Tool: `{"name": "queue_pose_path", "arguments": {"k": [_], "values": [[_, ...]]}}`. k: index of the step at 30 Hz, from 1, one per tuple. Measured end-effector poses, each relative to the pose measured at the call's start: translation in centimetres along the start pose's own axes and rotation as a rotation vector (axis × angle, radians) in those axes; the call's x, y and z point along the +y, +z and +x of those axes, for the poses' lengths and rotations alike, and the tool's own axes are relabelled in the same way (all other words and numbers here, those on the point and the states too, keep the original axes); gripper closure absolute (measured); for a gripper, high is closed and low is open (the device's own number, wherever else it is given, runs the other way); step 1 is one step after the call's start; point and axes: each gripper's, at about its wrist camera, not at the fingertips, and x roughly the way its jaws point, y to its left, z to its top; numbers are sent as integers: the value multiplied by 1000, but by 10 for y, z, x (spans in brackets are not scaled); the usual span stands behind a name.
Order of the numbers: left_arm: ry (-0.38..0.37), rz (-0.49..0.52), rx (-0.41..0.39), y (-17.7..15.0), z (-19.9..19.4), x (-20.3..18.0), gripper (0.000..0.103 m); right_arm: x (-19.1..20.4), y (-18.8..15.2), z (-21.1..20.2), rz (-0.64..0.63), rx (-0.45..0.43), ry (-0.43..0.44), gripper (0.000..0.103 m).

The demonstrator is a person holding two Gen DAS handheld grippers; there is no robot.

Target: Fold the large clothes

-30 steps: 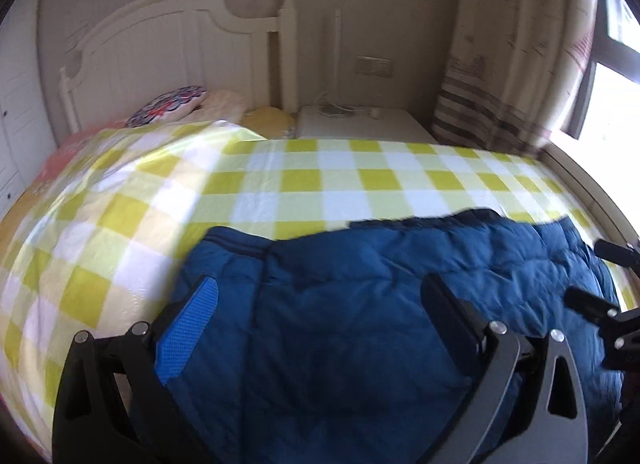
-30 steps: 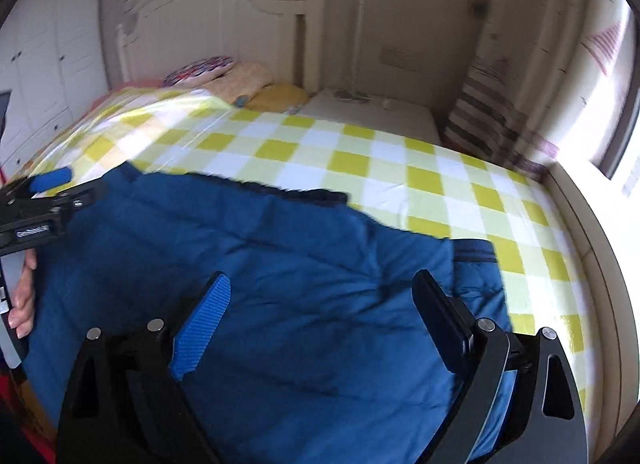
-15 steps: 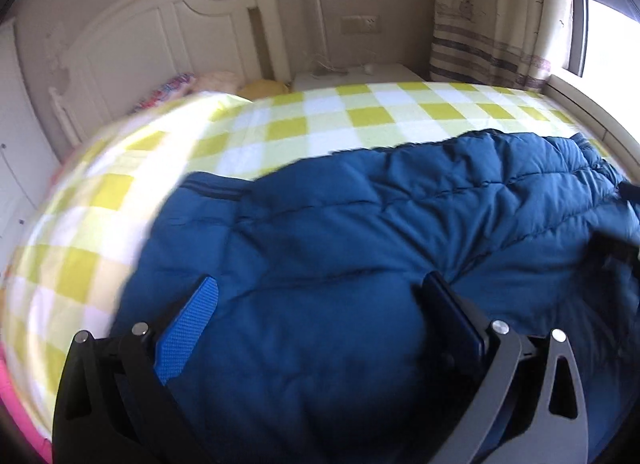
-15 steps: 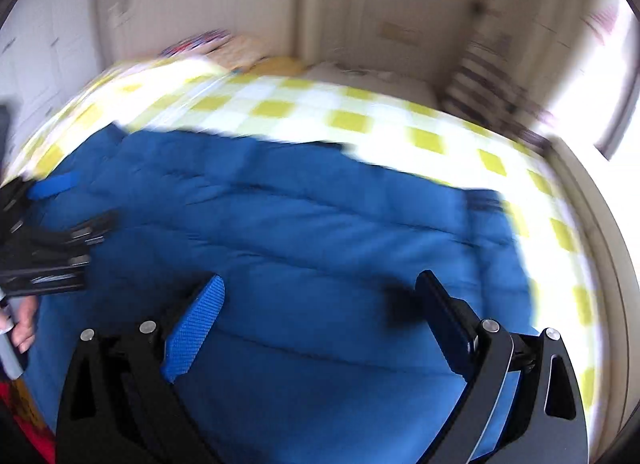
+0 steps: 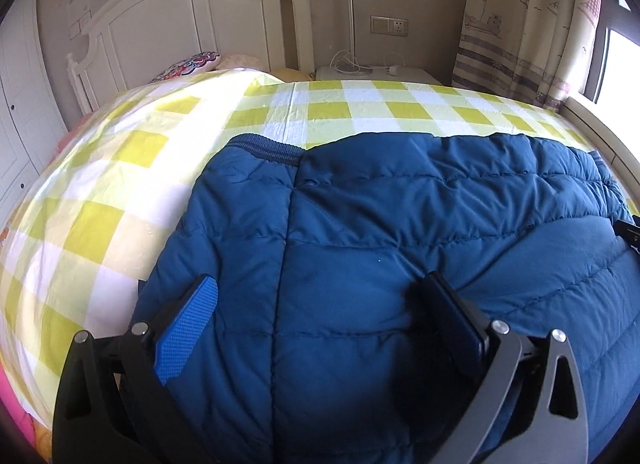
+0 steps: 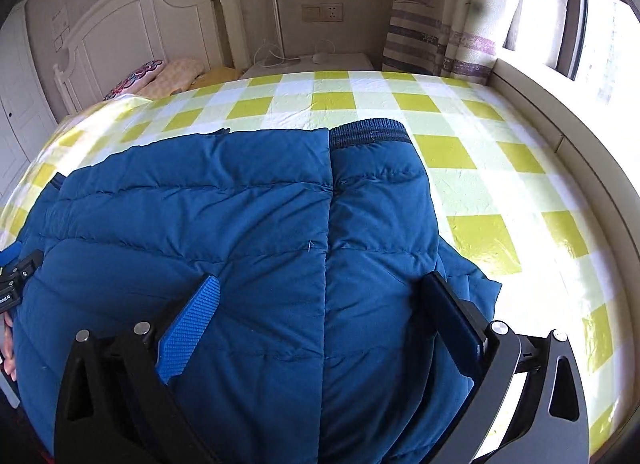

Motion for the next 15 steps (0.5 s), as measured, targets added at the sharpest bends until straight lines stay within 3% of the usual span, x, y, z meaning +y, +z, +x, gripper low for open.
{"name": "queue_pose_path", "arguments": {"k": [4,7,10,13,15], "values": [[20,4,-6,1,-7,-2,3,6,0,-18,-12,-40,-74,6],[-43,4,-40,0,-32,-11,3,33,-5,-44,-84,-98,17,6],[-61,96,-95,-6,-53,-40,2,83,-20,-62,-281,-117,55,5],[-8,222,-71,-23,-34,-73,2,120,-44,-48,-411,-67,59,5],[-28,193,-88,-26,-25,-70,2,122,-51,-39,-394,-90,46,5]]}}
